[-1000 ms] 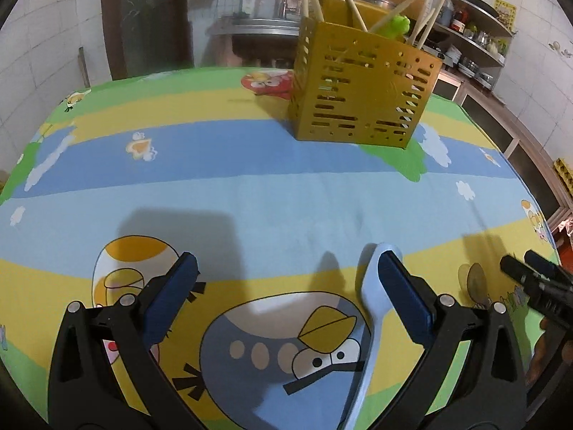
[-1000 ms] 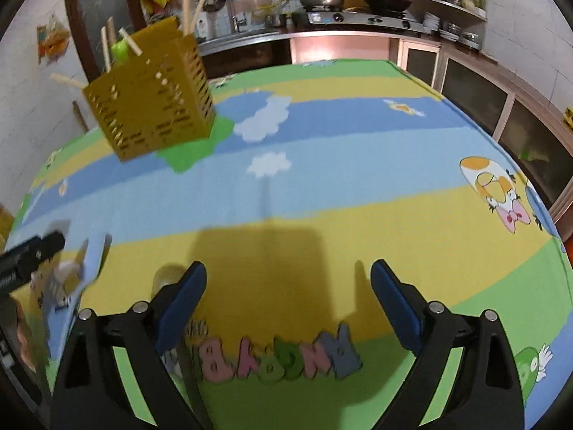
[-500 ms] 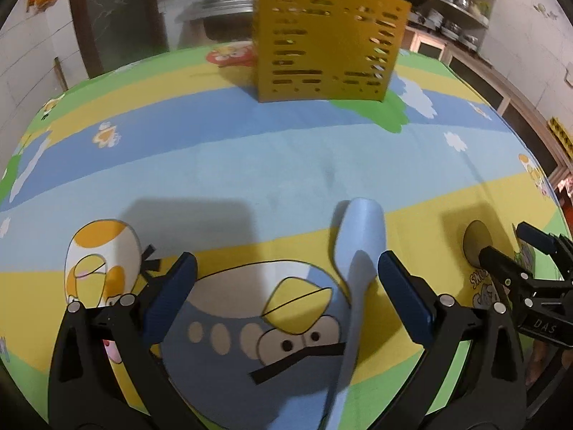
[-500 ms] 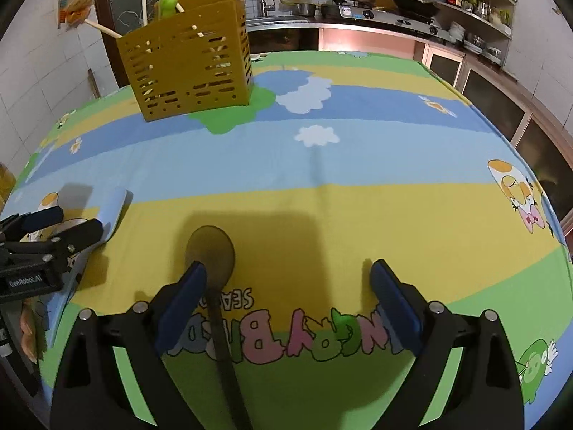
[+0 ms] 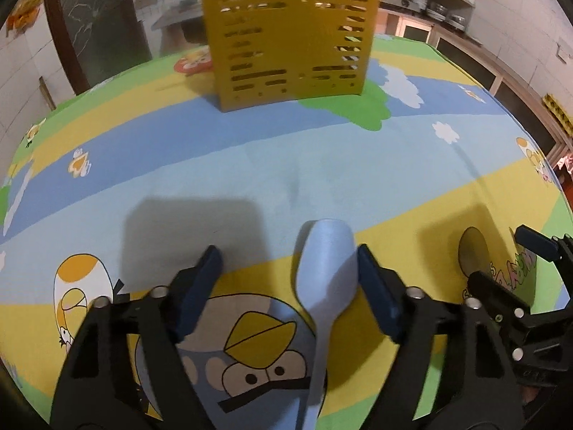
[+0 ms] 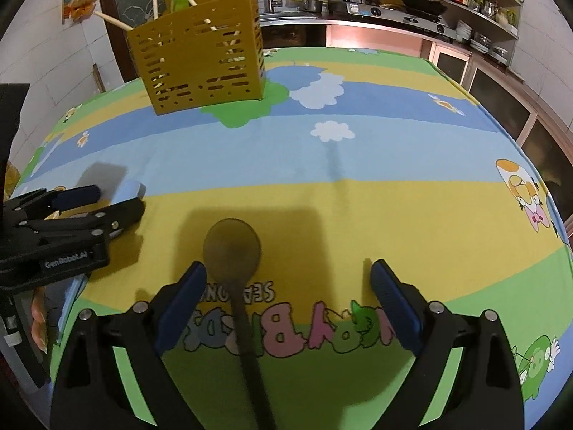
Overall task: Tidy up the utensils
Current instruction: 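Move left tool to the light-blue spoon while right tool approaches the dark spoon, then close left tool on the light-blue spoon while right tool grasps the dark spoon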
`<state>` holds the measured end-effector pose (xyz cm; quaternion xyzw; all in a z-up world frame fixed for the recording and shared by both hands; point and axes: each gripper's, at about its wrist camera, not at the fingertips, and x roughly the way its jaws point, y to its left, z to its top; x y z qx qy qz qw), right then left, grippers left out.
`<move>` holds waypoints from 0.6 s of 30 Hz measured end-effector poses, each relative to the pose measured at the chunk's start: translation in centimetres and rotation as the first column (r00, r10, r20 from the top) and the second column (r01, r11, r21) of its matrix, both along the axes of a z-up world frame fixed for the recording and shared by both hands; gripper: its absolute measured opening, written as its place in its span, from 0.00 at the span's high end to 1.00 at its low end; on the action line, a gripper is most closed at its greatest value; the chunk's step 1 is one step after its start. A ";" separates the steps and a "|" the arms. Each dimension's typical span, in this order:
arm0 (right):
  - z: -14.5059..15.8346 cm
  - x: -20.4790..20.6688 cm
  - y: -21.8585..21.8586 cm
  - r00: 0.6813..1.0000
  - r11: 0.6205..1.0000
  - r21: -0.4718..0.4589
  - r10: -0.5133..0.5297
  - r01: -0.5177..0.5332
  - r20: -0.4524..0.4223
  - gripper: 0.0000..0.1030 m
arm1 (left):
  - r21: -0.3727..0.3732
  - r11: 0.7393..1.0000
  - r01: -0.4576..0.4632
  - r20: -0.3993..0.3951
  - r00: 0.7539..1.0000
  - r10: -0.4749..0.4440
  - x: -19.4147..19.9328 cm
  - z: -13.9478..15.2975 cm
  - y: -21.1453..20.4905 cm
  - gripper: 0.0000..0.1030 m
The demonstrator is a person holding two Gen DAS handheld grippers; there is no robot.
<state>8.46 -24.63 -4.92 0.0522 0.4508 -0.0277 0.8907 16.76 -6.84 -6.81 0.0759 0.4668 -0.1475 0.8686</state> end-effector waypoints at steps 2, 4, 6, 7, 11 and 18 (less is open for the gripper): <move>-0.1 0.1 0.3 1.000 1.000 -0.003 0.006 -0.006 -0.002 0.12 | 0.000 1.000 0.009 0.007 1.000 -0.009 -0.2 0.0 0.1 0.41; -0.2 0.4 0.7 1.000 1.000 -0.015 0.009 -0.009 -0.005 0.12 | 0.005 1.000 0.009 0.018 1.000 -0.009 -0.4 0.1 0.3 0.49; -0.3 0.8 1.2 1.000 0.999 -0.038 0.004 -0.005 -0.011 0.12 | 0.007 1.000 0.003 0.023 1.000 -0.003 -0.4 0.2 0.5 0.57; -0.3 0.9 1.3 1.000 0.999 -0.047 0.001 -0.001 -0.012 0.12 | 0.007 1.000 -0.001 0.023 1.000 0.001 -0.4 0.2 0.6 0.60; -0.1 1.4 1.9 1.000 0.997 -0.073 0.001 -0.001 -0.003 0.12 | -0.003 1.000 -0.028 0.004 1.000 0.028 -0.1 0.5 1.5 0.69; -0.1 1.5 2.2 1.000 0.999 -0.043 0.022 -0.022 0.011 0.29 | 0.005 0.998 -0.069 0.007 0.998 0.069 -0.5 0.4 3.1 0.69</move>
